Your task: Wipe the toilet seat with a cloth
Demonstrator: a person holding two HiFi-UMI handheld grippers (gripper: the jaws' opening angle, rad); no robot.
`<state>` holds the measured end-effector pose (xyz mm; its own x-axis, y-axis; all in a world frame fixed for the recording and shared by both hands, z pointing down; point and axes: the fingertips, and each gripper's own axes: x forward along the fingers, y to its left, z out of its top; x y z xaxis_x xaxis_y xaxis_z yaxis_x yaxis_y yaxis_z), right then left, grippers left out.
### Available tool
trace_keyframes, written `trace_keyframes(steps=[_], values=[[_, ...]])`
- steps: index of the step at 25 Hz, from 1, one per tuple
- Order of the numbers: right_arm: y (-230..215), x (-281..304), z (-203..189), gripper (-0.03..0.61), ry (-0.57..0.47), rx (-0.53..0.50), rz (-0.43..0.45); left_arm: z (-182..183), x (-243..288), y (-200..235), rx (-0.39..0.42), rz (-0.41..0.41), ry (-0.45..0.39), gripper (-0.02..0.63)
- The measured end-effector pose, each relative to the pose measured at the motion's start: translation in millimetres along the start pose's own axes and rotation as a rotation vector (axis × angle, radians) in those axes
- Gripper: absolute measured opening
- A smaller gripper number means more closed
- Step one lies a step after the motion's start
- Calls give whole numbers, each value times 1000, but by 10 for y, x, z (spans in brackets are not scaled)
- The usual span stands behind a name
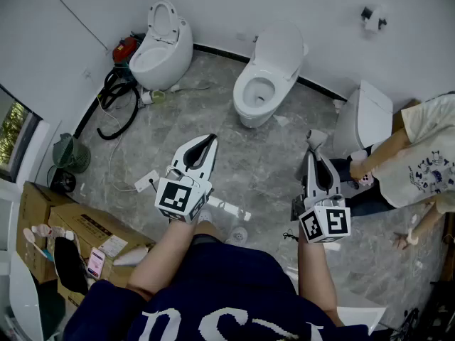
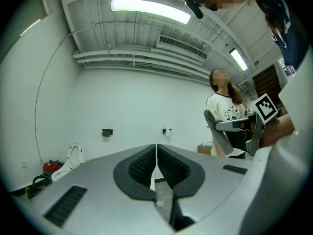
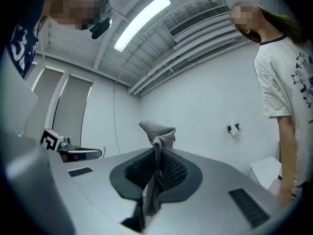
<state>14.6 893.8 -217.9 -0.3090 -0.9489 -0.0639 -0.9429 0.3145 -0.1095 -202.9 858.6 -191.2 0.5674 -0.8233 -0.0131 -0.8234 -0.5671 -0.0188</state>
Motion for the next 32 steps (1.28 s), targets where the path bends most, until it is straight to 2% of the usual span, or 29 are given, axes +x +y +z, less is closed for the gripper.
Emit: trace_keyframes(steps=[13,22,26,32], values=[[-144,-65,96,35,-35,19,21,50,29,-94,4,16,-8,26],[-150,138,18,35,-28,30,40,27,119,44,1,36,-2,26],[-226,369,-70,35,-16,35,41,-68,372,149,-8,26,5,26],[-509,952,-108,35,6,29,17,-116,1038,451,-18,-2,5,26]])
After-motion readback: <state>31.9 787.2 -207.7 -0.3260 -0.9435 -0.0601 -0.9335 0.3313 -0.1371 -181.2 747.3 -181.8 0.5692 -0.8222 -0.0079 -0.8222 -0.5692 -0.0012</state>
